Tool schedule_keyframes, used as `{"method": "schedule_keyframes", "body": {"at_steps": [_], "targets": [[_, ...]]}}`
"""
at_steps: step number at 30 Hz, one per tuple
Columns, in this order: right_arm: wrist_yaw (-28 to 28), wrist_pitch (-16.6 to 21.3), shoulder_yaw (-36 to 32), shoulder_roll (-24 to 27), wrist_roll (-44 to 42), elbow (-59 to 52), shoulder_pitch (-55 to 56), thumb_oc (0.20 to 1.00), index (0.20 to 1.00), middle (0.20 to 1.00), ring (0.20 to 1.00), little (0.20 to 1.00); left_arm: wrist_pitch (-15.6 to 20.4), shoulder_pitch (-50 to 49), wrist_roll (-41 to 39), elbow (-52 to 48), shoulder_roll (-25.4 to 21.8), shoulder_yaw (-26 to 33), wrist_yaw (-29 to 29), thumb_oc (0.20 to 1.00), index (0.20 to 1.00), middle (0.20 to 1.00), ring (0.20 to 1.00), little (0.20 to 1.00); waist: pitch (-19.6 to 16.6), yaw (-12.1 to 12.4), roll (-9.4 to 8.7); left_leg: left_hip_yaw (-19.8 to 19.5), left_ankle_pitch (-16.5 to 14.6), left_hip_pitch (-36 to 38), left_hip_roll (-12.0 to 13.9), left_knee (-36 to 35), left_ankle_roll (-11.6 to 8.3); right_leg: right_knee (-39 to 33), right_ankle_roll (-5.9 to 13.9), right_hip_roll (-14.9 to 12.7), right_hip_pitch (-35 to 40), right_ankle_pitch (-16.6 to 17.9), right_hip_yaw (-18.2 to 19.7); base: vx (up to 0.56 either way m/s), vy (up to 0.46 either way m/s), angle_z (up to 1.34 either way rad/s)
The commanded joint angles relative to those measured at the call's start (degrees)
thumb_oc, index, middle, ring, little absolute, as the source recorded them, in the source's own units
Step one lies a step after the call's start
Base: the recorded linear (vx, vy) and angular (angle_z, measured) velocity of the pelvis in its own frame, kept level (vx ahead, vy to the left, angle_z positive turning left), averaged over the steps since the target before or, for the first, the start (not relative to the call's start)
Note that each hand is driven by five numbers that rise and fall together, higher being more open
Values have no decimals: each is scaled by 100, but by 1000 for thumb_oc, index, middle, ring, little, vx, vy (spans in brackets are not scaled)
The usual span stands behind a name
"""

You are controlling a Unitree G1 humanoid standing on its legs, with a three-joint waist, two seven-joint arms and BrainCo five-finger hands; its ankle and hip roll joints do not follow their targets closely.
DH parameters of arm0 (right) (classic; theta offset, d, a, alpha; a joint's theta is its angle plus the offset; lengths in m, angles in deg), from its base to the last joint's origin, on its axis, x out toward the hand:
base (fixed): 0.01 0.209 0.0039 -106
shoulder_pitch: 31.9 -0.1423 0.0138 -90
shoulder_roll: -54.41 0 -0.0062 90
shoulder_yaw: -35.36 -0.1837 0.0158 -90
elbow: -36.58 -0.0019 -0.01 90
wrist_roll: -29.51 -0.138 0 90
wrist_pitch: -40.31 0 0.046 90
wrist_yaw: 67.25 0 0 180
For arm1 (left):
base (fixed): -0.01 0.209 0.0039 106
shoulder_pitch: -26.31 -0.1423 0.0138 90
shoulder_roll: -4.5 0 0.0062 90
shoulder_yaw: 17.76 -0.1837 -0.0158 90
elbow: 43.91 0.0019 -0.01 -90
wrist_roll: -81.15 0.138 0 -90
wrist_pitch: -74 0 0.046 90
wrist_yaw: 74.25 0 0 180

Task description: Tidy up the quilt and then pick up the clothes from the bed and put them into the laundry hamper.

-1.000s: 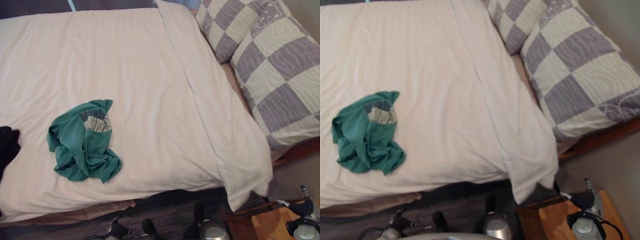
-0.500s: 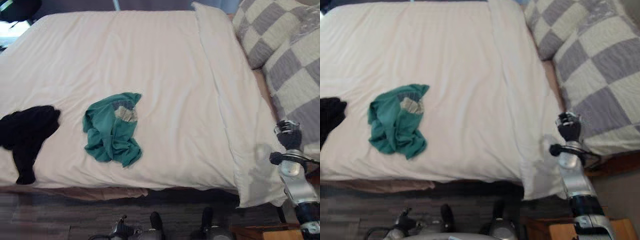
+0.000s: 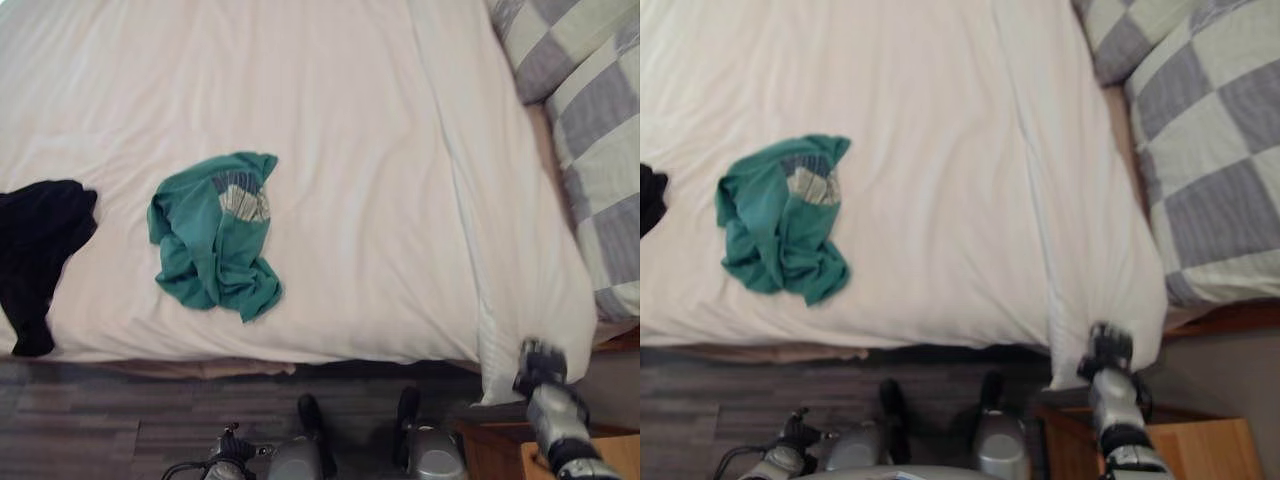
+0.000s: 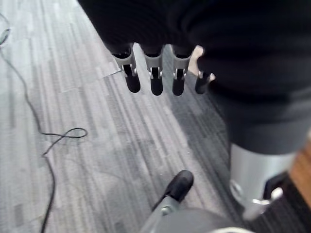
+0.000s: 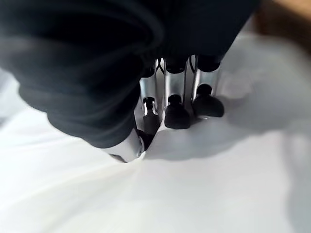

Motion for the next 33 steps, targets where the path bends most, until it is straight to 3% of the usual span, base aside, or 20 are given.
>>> {"method": "schedule_keyframes", "body": {"at_steps": [1, 2, 3, 6, 8, 10, 13, 14, 15, 16, 18, 19, 22, 23, 25, 26, 27, 28, 32, 33], "targets": [[-269, -881, 518, -253, 491, 1139, 1024, 460, 460, 460, 460, 460, 61, 201, -124, 141, -71, -169, -6, 1000, 1000, 1000, 1000, 1000, -103, -222, 9, 226, -488, -73, 217, 275, -257, 366, 620, -399, -240, -207, 189, -1, 89, -7], [-338, -935, 540, -267, 533, 1348, 1049, 580, 580, 580, 580, 580, 65, 270, -133, 126, -83, -205, 4, 1000, 1000, 1000, 1000, 1000, -118, -233, -10, 237, -473, -5, 193, 183, -236, 437, 649, -417, -269, -133, 211, -22, 44, -2], [-415, -963, 555, -265, 567, 1494, 1027, 1000, 1000, 1000, 1000, 1000, 75, 325, -135, 113, -106, -222, 30, 1000, 1000, 1000, 1000, 1000, -119, -220, -18, 275, -447, 67, 174, 81, -221, 550, 672, -440, -310, -102, 213, -46, 56, -5], [-537, -992, 671, -304, 647, 1557, 975, 1000, 1000, 1000, 1000, 1000, 77, 458, -145, 95, -160, -306, 107, 1000, 1000, 1000, 1000, 1000, -96, -218, -17, 331, -380, 148, 223, 4, -209, 1130, 684, -463, -505, -114, 175, -70, 39, -16], [-633, -943, 905, -334, 757, 1363, 818, 1000, 1000, 1000, 1000, 1000, 49, 511, -92, 86, -235, -363, 165, 1000, 1000, 1000, 1000, 1000, -68, -252, 32, 483, -363, 211, 286, -32, -191, 1688, 711, -103, -763, -399, 244, -79, 40, -38], [-644, -897, 1105, -355, 894, 1257, 723, 1000, 1000, 1000, 1000, 1000, 65, 498, -55, 103, -219, -349, 190, 1000, 1000, 1000, 1000, 1000, -157, -175, 40, 490, -360, 202, 217, 2, -178, 1174, 533, 81, -410, -839, 24, 1, -47, -50], [-676, -859, 1474, -213, 1267, 1142, 395, 1000, 1000, 1000, 1000, 1000, 163, 430, -109, 101, -101, -296, 246, 1000, 1000, 1000, 1000, 1000, -185, 6, 111, 390, -576, -100, 77, 712, -165, 278, 324, 168, -3, -853, 104, -9, -61, -18], [-659, -851, 1602, -125, 1386, 1051, 282, 1000, 1000, 1000, 1000, 1000, 187, 464, -150, 84, -32, -323, 260, 1000, 1000, 1000, 1000, 1000, -143, 76, 112, 440, -585, -336, 122, 1149, -297, 98, 262, 84, 156, -846, 12, -97, 21, 13], [-640, -847, 1669, -39, 1488, 972, 168, 1000, 1000, 1000, 1000, 1000, 210, 497, -178, 82, 41, -322, 265, 1000, 1000, 1000, 1000, 1000, -113, 110, 126, 502, -558, -601, 298, 1546, -504, -92, 213, 6, 279, -856, -71, -97, 17, 42], [-641, -848, 1669, -34, 1489, 974, 162, 1000, 1000, 1000, 1000, 1000, 211, 503, -178, 85, 46, -319, 265, 1000, 1000, 1000, 1000, 1000, -116, 94, 141, 481, -581, -641, 330, 1609, -516, -110, 203, 26, 282, -852, -88, -124, 167, 80], [-640, -863, 1685, 12, 1430, 733, 37, 1000, 1000, 1000, 1000, 1000, 195, 379, -39, 218, 264, -335, 225, 1000, 1000, 1000, 1000, 1000, -275, 91, 225, 429, -333, -457, 1019, 1366, -759, -318, 337, -334, 308, -665, -234, -97, 372, 75], [-641, -866, 1687, 14, 1430, 728, 43, 1000, 1000, 1000, 1000, 1000, 197, 376, -38, 220, 267, -334, 223, 1000, 1000, 1000, 1000, 1000, -279, 84, 225, 425, -317, -449, 1012, 1344, -762, -317, 339, -336, 311, -666, -239, -42, 360, 53], [-668, -889, 1708, 21, 1506, 812, 136, 1000, 1000, 1000, 1000, 1000, 155, 370, 36, 335, 338, -352, 137, 1000, 1000, 1000, 1000, 1000, -476, 49, 260, -6, 158, -230, 1545, 727, -906, -268, 516, -709, 224, -548, -317, -41, 447, 40], [-672, -904, 1621, 33, 1485, 857, 228, 1000, 1000, 1000, 1000, 1000, 123, 405, 51, 367, 364, -375, 103, 1000, 1000, 1000, 1000, 1000, -582, 22, 275, -125, 478, -177, 1898, 572, -1009, -234, 625, -990, 192, -458, -356, -64, 521, 15], [-682, -915, 1508, 53, 1455, 874, 314, 1000, 1000, 1000, 1000, 1000, 110, 423, 105, 376, 376, -445, 117, 1000, 1000, 1000, 1000, 1000, -654, -46, 300, -149, 437, -82, 1953, 462, -1073, -182, 691, -1084, 242, -483, -408, 54, 554, 50], [-715, -947, 1349, -7, 1505, 980, 480, 1000, 1000, 1000, 1000, 1000, 109, 403, 147, 376, 409, -515, 155, 1000, 1000, 1000, 1000, 1000, -730, -38, 253, -307, 310, -176, 1733, 336, -1087, -44, 743, -1399, 295, -151, -451, 126, 566, 76], [-715, -947, 1348, -8, 1506, 978, 483, 1000, 1000, 1000, 1000, 1000, 109, 402, 147, 376, 408, -517, 155, 1000, 1000, 1000, 1000, 1000, -733, -41, 246, -310, 311, -179, 1724, 335, -1083, -43, 743, -1408, 295, -151, -454, 44, 722, 60], [-724, -1032, 1288, -130, 1555, 1081, 514, 1000, 1000, 1000, 1000, 1000, 92, 422, 236, 348, 315, -597, 220, 1000, 1000, 1000, 1000, 1000, -725, -20, 109, -188, 59, -32, 1342, 161, -957, 268, 743, -1730, 70, 486, -290, -1, 341, 9], [-704, -1031, 1506, -283, 1592, 1093, 382, 1000, 1000, 1000, 1000, 1000, 61, 436, 337, 312, 116, -617, 236, 1000, 1000, 1000, 1000, 1000, -572, 107, 86, 191, -289, 283, 955, 44, -659, 982, 678, -1954, -227, 532, -761, -21, 499, -11], [-719, -1003, 1628, -338, 1640, 1058, 345, 1000, 1000, 1000, 1000, 1000, 40, 402, 420, 316, 40, -641, 252, 1000, 1000, 1000, 1000, 1000, -528, 79, 86, 260, -345, 350, 847, 23, -554, 1330, 622, -1748, -371, 295, -708, -18, 322, -53]]}}
